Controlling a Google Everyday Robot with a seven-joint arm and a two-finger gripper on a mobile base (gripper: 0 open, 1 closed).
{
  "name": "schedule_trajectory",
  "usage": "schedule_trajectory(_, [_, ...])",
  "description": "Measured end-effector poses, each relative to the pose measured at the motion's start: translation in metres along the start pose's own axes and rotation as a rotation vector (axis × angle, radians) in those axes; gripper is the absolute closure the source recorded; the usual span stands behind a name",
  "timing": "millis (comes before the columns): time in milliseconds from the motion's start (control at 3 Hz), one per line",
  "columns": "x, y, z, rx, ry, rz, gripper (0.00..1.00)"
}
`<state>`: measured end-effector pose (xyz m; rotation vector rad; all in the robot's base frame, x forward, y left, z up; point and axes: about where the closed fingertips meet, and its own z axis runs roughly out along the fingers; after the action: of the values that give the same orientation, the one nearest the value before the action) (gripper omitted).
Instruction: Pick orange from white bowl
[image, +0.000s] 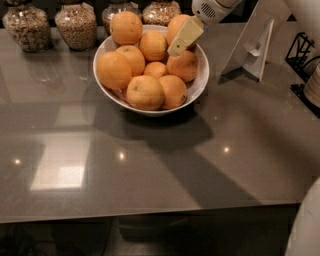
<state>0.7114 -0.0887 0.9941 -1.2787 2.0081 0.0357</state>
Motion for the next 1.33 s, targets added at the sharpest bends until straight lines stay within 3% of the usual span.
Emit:
schedule_trajectory(667, [0.006,-0.007,0.026,-0.032,0.022,0.086,0.01])
schedule_trajectory(1333, [0.01,-0.014,0.044,-0.056,0.033,0.148,0.09])
